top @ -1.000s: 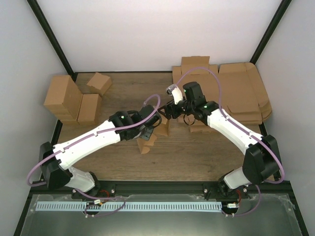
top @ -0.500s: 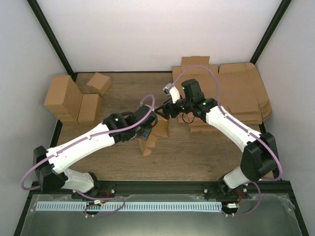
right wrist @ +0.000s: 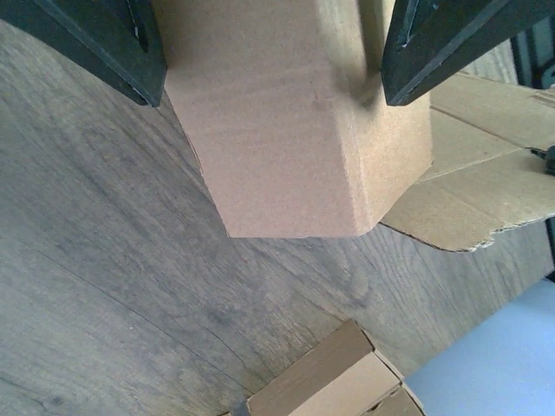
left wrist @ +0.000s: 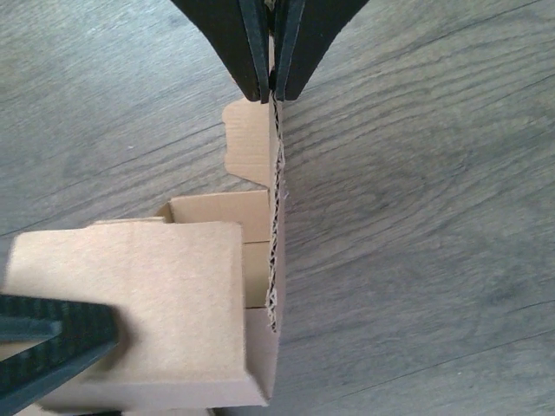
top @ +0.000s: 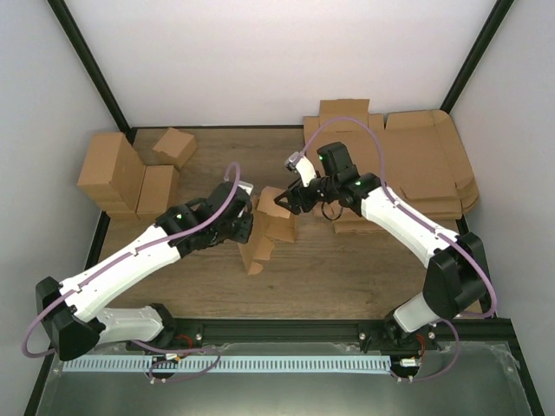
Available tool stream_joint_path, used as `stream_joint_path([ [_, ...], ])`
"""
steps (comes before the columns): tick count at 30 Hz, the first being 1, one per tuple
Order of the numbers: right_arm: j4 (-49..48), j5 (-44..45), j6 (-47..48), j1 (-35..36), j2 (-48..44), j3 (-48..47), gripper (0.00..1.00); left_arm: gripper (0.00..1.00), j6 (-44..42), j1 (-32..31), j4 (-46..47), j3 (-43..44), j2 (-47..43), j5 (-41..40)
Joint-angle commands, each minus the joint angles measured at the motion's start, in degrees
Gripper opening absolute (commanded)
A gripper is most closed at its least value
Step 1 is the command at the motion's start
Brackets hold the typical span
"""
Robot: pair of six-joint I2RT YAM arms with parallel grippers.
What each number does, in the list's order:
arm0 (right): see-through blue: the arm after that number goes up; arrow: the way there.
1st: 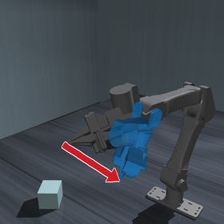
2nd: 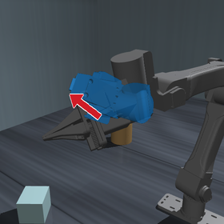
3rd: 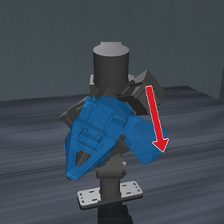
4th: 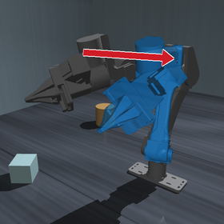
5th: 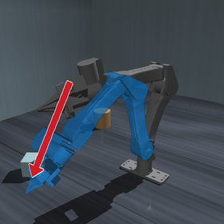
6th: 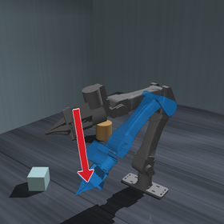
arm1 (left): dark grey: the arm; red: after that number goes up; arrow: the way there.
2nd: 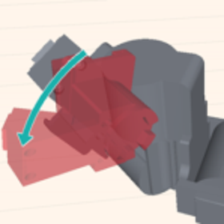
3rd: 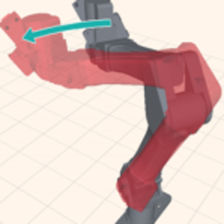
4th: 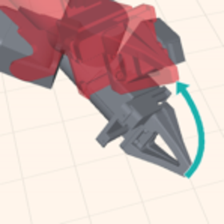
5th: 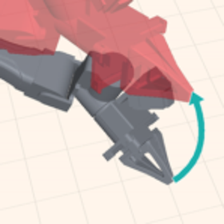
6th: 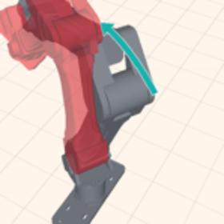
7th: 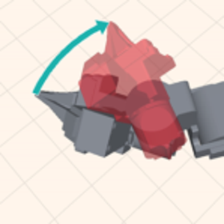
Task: Fold the paper box
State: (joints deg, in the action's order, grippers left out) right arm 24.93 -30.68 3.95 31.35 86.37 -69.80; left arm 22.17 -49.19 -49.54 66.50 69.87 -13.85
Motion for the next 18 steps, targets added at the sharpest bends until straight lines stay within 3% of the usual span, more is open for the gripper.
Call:
stream_joint_path([
  [1, 0.44, 5.69, 2.87, 2.35, -0.88, -0.46, 0.71, 0.04, -1.19, 0.52, 4.35, -0.92, -1.05, 3.4],
  [18, -4.63, 27.77, 8.1, 10.36, -2.71, 4.54, 0.69, 0.04, -2.49, 0.53, 6.41, -0.64, -1.05, 4.9],
])
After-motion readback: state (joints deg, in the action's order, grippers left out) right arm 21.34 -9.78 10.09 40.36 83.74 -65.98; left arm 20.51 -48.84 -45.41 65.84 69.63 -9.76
